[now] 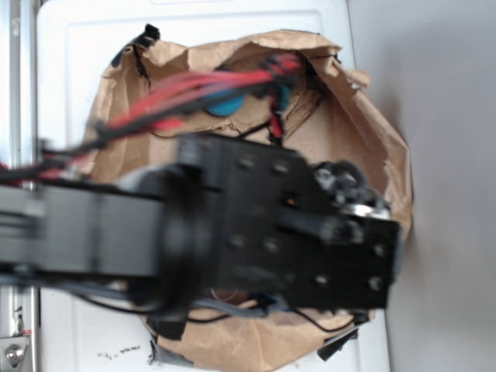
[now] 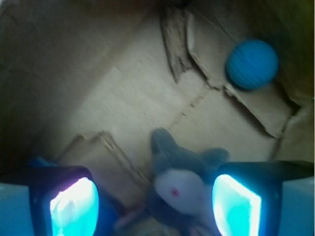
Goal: Grab the gray animal.
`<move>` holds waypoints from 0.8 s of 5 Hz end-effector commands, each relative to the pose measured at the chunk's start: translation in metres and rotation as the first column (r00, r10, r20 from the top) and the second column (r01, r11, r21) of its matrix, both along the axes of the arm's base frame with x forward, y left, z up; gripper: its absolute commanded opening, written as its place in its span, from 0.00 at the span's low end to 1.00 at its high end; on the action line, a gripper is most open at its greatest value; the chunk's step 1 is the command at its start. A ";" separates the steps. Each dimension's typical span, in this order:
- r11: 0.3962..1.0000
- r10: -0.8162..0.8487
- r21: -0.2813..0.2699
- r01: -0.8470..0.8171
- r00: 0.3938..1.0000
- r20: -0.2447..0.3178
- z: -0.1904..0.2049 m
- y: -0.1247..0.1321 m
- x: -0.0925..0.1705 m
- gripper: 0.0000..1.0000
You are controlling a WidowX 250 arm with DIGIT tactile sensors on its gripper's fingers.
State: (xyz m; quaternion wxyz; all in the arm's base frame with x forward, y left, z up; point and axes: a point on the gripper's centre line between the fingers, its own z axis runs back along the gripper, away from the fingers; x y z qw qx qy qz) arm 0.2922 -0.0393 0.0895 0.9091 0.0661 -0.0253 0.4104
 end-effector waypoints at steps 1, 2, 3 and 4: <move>0.980 0.193 -0.052 -0.191 0.980 0.049 0.004 0.028 0.014 1.00; 0.981 0.181 -0.075 -0.178 0.983 0.037 0.001 0.039 0.000 1.00; 0.980 0.185 -0.078 -0.182 0.982 0.032 -0.006 0.051 -0.009 1.00; 0.979 0.175 -0.114 -0.169 0.984 0.043 -0.007 0.061 -0.017 1.00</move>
